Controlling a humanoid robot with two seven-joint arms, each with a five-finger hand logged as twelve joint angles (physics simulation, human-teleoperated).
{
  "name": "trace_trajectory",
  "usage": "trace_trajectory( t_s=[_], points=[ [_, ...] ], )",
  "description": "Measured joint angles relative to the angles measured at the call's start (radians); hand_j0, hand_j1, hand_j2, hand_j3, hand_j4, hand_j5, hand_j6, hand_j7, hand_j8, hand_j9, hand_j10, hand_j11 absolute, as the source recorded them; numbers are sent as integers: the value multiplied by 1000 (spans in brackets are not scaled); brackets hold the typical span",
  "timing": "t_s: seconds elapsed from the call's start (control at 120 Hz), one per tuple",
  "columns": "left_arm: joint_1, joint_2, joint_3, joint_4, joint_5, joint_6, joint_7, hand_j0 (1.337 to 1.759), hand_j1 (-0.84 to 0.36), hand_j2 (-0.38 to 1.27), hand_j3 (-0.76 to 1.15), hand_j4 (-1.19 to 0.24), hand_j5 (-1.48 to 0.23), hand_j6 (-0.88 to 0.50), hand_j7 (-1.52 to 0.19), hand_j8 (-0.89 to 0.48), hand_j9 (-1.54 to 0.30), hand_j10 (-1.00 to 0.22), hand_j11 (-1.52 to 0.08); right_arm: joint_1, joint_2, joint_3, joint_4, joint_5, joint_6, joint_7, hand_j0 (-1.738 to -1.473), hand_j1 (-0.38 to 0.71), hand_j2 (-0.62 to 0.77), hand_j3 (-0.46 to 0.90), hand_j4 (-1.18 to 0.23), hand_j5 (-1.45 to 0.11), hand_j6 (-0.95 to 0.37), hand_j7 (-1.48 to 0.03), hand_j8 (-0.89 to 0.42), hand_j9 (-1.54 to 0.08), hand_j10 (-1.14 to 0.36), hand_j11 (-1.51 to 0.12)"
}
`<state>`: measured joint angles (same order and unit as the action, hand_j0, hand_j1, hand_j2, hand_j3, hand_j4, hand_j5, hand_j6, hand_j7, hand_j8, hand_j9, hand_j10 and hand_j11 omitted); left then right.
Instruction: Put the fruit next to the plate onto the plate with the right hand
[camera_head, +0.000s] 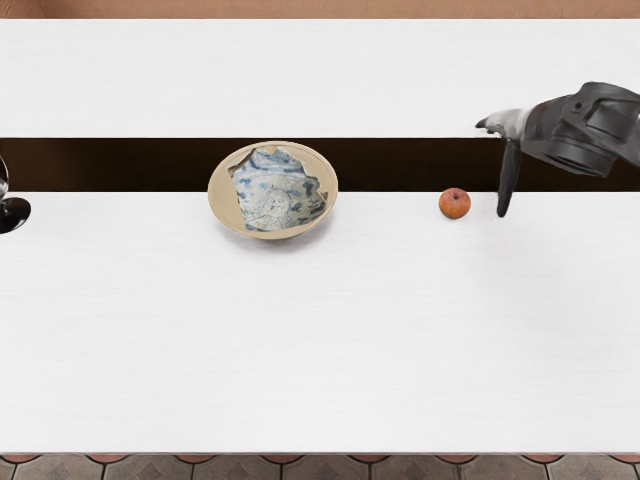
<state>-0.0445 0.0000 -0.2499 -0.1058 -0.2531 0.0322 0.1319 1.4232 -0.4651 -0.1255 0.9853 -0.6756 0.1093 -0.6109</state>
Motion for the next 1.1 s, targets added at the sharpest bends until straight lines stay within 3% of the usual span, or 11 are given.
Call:
trace_trajectory(
  t_s=[0.117, 0.317, 0.492, 0.9, 1.1],
  points=[
    [0, 0, 0, 0, 0, 0, 0, 1658, 349, 0, 0, 0, 0, -1, 0, 0, 0, 0, 0, -34, 4, -18, 12, -27, -73, 0, -1658, -340, -1, 0, -11, -11, -12, -10, -11, -11, -10, -11],
    [-5, 0, 0, 0, 0, 0, 0, 1658, 349, 0, 0, -1, 0, -1, 0, -1, 0, 0, 0, -98, 35, -27, 21, -54, -209, 0, -1658, -155, -31, 0, -165, -211, -166, -211, -165, -211, -164, -211],
    [-5, 0, 0, 0, 0, 0, 0, 1658, 349, 0, 0, 0, 0, -1, 0, -1, 0, 0, 0, -159, 78, -28, 23, -127, -390, 0, -1658, -92, -41, 0, -218, -280, -220, -280, -219, -280, -217, -280],
    [-3, 0, 0, 0, 0, 0, 0, 1658, 349, 0, 0, -1, 0, -1, 0, -1, 0, 0, 0, -198, 130, -21, 26, -144, -435, 0, -1658, -68, -45, 0, -238, -307, -239, -306, -239, -307, -238, -306],
    [-3, 0, 0, 0, 0, 0, 0, 1658, 349, 0, 0, 0, 0, -1, 0, -1, 0, 0, 0, -199, 139, -19, 28, -144, -436, 0, -1658, 45, -64, 0, -331, -428, -333, -428, -332, -428, -331, -428]
  ],
)
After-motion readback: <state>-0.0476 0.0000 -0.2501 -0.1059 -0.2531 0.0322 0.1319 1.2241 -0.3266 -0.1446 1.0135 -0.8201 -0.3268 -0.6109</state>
